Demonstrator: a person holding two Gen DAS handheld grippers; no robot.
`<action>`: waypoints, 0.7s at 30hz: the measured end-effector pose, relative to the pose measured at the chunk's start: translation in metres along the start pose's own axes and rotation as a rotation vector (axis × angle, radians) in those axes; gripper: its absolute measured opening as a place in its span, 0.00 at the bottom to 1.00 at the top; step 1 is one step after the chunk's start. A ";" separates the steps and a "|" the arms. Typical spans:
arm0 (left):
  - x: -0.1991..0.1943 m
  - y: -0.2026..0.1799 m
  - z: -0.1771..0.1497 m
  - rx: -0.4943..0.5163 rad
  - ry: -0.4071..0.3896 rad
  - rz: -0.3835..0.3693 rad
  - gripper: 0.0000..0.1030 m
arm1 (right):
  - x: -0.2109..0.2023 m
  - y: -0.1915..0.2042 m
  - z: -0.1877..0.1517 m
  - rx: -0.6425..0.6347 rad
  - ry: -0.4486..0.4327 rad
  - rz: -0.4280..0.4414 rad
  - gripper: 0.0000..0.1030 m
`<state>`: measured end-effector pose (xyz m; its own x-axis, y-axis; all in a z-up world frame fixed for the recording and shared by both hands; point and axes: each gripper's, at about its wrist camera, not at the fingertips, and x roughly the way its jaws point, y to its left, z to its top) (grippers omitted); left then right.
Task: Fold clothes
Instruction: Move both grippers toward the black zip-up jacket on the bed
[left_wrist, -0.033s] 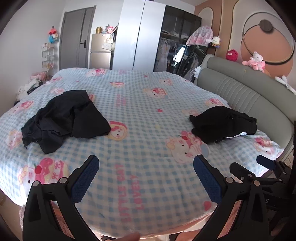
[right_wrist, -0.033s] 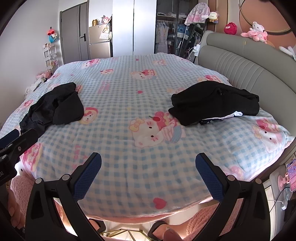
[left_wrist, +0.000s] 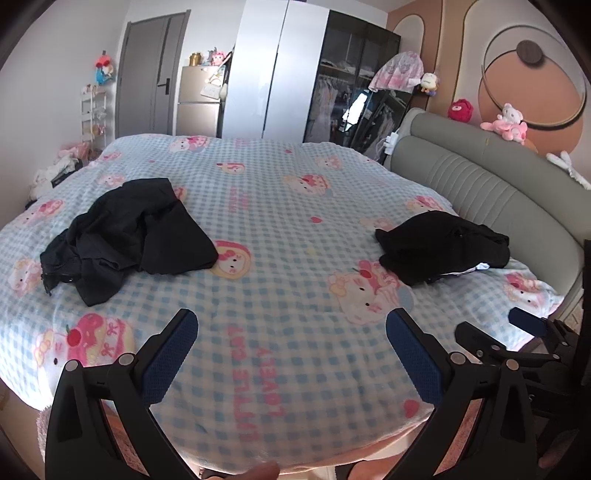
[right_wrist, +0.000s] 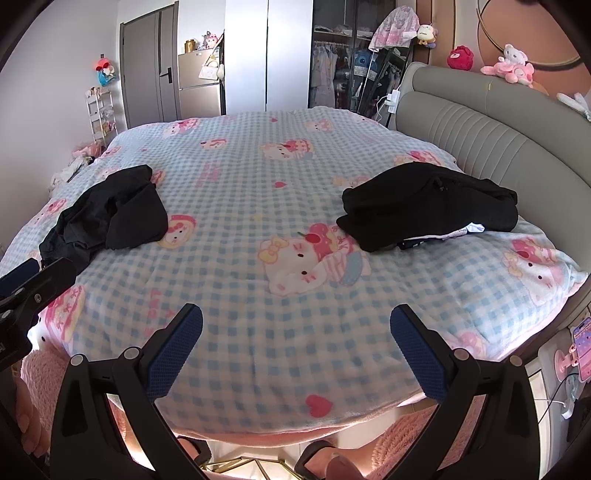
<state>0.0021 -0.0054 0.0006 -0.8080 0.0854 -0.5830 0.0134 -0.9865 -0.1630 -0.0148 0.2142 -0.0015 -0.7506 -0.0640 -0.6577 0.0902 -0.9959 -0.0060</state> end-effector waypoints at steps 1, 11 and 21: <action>-0.002 0.004 0.000 -0.010 -0.006 -0.003 1.00 | 0.001 0.000 0.001 -0.003 0.005 0.006 1.00; -0.023 0.062 -0.001 -0.119 -0.064 -0.006 1.00 | 0.045 0.084 0.031 -0.225 0.002 0.107 1.00; 0.017 0.206 -0.014 -0.314 -0.004 0.196 1.00 | 0.133 0.270 0.064 -0.476 0.027 0.303 1.00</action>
